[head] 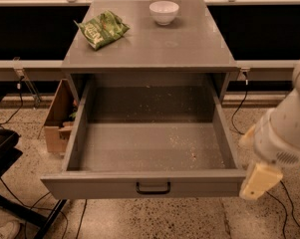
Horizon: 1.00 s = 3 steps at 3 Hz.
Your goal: Close top drawer
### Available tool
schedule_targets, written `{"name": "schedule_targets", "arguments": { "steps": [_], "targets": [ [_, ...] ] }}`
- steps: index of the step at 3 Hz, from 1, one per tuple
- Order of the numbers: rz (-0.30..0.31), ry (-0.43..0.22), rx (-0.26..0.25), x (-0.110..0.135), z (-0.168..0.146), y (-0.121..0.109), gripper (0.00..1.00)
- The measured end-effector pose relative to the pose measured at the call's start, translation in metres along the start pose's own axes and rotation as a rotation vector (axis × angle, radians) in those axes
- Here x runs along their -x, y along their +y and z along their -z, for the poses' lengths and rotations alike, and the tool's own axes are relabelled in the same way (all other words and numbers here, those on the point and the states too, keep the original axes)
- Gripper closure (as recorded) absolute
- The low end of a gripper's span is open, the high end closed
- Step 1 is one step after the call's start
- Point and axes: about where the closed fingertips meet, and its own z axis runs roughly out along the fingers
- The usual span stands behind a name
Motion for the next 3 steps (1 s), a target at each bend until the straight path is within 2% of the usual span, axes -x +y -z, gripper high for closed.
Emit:
{"name": "schedule_targets", "arguments": {
  "steps": [1, 2, 3],
  "targets": [
    [-0.03, 0.08, 0.096, -0.042, -0.059, 0.059, 0.56],
    [-0.059, 0.119, 0.145, -0.066, -0.09, 0.097, 0.8],
    [-0.048, 0.106, 0.156, -0.074, -0.133, 0.114, 1.0]
  ]
}}
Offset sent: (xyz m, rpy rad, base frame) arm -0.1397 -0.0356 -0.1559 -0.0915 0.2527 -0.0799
